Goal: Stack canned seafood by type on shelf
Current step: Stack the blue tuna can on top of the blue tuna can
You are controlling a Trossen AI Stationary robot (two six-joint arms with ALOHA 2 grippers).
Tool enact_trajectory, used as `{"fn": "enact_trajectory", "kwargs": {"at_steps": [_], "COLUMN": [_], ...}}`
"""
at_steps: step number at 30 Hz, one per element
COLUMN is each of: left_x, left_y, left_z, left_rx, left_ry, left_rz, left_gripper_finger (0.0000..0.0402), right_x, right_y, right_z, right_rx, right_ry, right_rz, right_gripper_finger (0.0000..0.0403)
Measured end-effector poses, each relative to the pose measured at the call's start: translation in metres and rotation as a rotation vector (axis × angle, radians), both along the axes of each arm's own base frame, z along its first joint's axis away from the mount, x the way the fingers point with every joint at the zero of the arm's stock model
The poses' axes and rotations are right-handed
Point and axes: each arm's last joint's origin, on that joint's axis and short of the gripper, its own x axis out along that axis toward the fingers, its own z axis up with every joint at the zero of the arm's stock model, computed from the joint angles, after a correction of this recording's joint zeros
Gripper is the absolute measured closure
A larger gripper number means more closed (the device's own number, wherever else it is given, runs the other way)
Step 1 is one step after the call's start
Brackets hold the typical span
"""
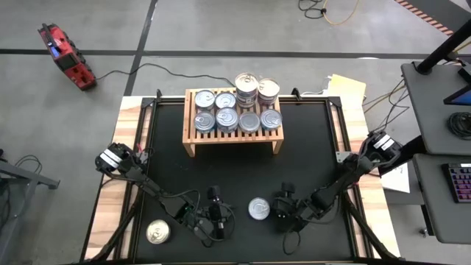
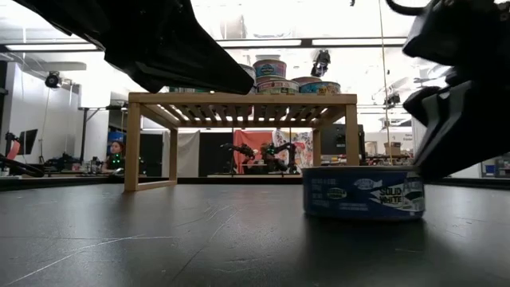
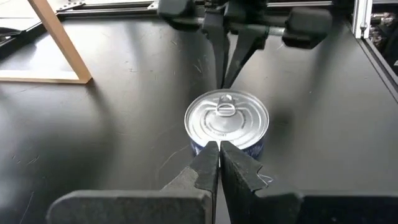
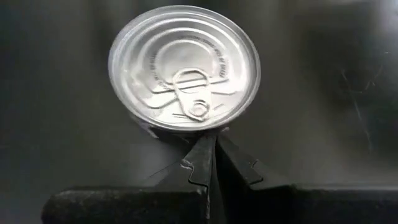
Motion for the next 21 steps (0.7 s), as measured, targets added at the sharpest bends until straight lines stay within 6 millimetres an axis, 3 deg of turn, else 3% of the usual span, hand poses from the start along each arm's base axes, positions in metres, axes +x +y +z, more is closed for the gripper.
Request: {"fn": "enact_trajectory", "kwargs": {"at_steps": [9, 21], "left_x": [0.001, 0.003], "left_y": [0.0, 0.002], "left_z": [0.001, 0.003], "left_rx": [-0.005, -0.015], "left_ry": [-0.007, -0.028], "left_rz": [0.001, 0.007], "left_gripper_finger": [0.0402, 0.0401], "right_x": [0.003, -0.009], "right_y": [-0.006, -0.014], "right_z": [0.001, 0.009], "right_rx": [-0.019, -0.029], "right_ry": [0.005, 0.078], "right_rz": [-0.003, -0.065], "right_gripper_finger": [0.039, 0.039]}}
